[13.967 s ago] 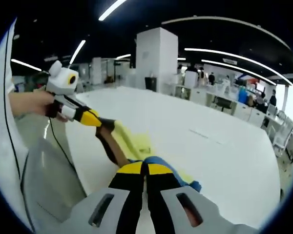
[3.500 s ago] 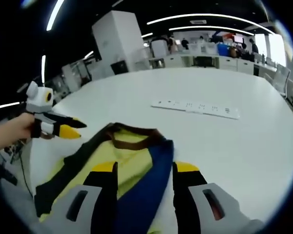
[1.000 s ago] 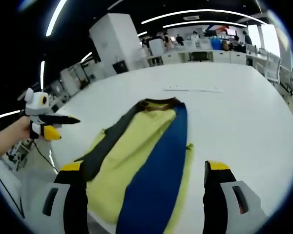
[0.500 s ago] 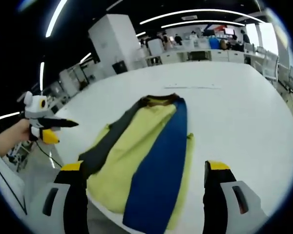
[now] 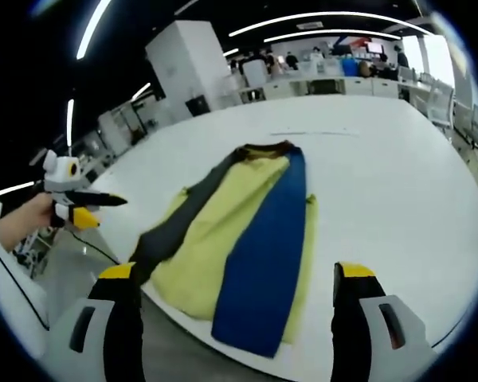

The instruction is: Fold the garment on the visible template until the final outline fits inside the template.

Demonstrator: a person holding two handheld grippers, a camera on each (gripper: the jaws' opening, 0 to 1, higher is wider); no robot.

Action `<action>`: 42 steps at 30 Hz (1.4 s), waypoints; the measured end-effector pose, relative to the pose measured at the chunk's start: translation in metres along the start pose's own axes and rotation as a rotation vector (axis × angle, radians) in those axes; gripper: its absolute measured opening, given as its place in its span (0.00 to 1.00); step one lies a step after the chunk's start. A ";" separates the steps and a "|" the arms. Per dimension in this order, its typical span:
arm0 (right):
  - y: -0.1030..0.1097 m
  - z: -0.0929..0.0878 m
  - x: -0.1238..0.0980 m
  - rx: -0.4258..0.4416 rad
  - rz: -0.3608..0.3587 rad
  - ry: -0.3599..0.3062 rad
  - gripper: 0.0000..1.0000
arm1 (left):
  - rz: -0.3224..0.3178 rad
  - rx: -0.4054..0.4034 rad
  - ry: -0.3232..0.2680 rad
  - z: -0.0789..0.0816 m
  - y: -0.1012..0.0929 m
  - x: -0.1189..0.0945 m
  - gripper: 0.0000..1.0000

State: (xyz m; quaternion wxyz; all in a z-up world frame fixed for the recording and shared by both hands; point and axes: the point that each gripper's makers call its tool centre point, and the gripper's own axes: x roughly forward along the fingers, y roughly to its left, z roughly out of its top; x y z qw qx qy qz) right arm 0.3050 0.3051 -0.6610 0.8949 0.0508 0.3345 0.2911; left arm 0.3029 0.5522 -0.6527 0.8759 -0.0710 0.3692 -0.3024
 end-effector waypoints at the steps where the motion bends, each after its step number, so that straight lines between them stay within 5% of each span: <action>1: 0.001 -0.003 -0.002 0.000 0.000 0.002 1.00 | 0.001 -0.002 -0.001 -0.002 -0.001 -0.002 0.99; 17: 0.007 -0.035 -0.022 0.016 0.002 0.037 1.00 | 0.006 -0.011 0.011 -0.025 -0.015 -0.015 0.99; 42: 0.001 -0.059 -0.027 0.051 0.019 0.105 0.93 | 0.026 -0.018 -0.007 -0.020 -0.015 -0.014 0.99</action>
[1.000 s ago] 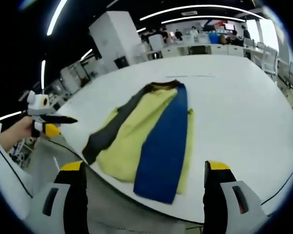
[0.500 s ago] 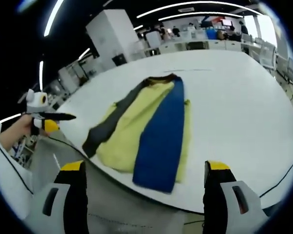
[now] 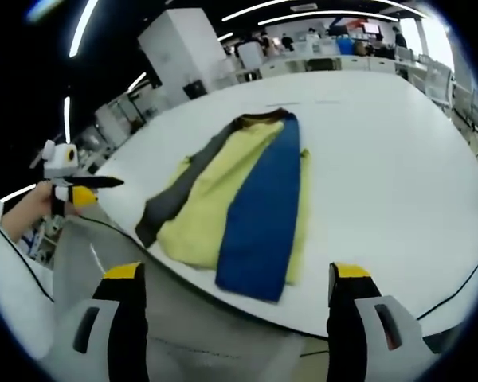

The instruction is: Fold the garment on the visible template until the final outline fits inside the template.

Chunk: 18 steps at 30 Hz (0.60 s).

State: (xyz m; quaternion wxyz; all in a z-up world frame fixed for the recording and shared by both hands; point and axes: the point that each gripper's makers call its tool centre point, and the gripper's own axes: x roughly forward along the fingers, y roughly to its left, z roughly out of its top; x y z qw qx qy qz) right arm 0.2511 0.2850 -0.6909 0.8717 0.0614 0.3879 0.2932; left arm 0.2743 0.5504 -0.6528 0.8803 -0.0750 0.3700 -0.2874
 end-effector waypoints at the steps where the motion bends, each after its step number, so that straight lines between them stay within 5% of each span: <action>1: -0.001 -0.001 0.001 0.003 -0.001 0.004 0.92 | 0.001 -0.001 0.000 0.000 0.001 0.000 0.99; 18: -0.016 -0.024 0.017 0.051 0.005 0.101 0.73 | 0.027 -0.019 0.004 0.002 0.014 0.002 0.99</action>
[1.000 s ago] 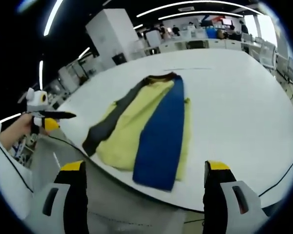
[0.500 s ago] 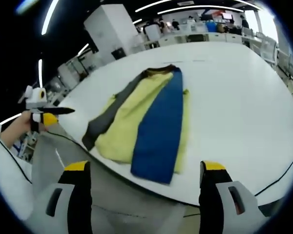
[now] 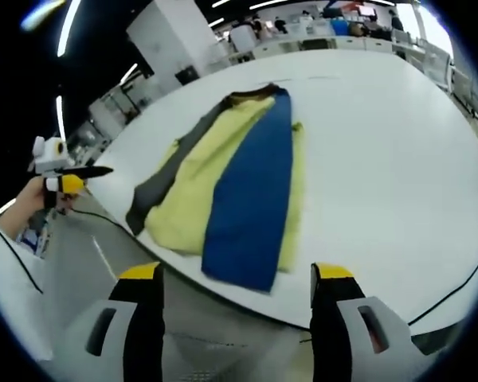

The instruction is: Fold the garment on the visible template until the final outline fits inside the template.

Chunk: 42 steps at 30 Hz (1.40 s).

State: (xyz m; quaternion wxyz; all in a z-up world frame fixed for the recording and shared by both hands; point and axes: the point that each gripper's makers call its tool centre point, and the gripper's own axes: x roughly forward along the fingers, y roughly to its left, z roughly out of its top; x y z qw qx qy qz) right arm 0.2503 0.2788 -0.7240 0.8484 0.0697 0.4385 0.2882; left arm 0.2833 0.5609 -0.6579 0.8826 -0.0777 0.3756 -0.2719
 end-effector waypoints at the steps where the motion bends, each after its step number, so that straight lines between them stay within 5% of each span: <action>1: -0.001 -0.002 0.001 0.005 0.001 0.008 0.72 | 0.000 -0.003 0.000 0.000 0.000 0.000 0.99; 19: -0.008 -0.015 0.015 0.068 0.018 0.095 0.46 | 0.006 0.030 0.032 -0.001 0.007 0.012 0.99; 35: -0.013 -0.025 0.021 0.095 0.019 0.136 0.34 | 0.014 0.017 0.052 -0.007 0.013 0.020 0.99; 42: -0.022 -0.028 0.022 0.081 -0.020 0.155 0.19 | 0.009 0.014 0.063 -0.009 0.012 0.023 0.98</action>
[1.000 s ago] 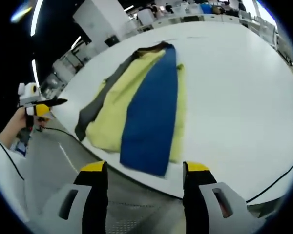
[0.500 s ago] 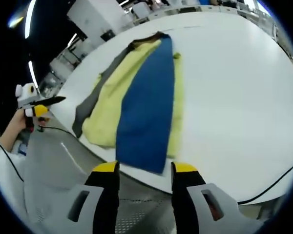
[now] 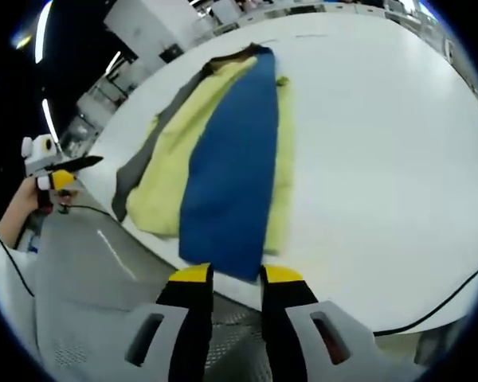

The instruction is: Fold the garment on the visible template until the final outline fits inside the template.

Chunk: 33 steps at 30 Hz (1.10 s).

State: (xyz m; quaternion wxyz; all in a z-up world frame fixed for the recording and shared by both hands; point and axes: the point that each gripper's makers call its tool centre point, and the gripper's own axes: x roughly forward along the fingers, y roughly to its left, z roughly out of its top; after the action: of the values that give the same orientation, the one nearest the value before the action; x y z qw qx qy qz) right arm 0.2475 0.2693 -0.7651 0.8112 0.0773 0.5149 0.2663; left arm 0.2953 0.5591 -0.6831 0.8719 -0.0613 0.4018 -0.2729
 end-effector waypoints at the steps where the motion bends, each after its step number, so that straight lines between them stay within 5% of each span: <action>1: -0.001 0.000 0.000 -0.005 -0.005 -0.001 0.17 | -0.001 0.000 0.003 0.000 -0.001 0.001 0.98; 9: -0.008 -0.001 0.003 -0.012 -0.034 0.004 0.05 | -0.009 0.001 0.012 -0.001 -0.003 0.004 0.98; 33: -0.008 0.009 -0.003 -0.040 -0.053 -0.001 0.02 | -0.009 -0.007 0.003 0.005 0.004 0.007 0.97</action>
State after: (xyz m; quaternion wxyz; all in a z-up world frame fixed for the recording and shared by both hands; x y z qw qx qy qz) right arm 0.2576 0.2622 -0.7617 0.8195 0.0473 0.5110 0.2549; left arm 0.3048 0.5586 -0.6856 0.8698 -0.0656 0.4039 -0.2756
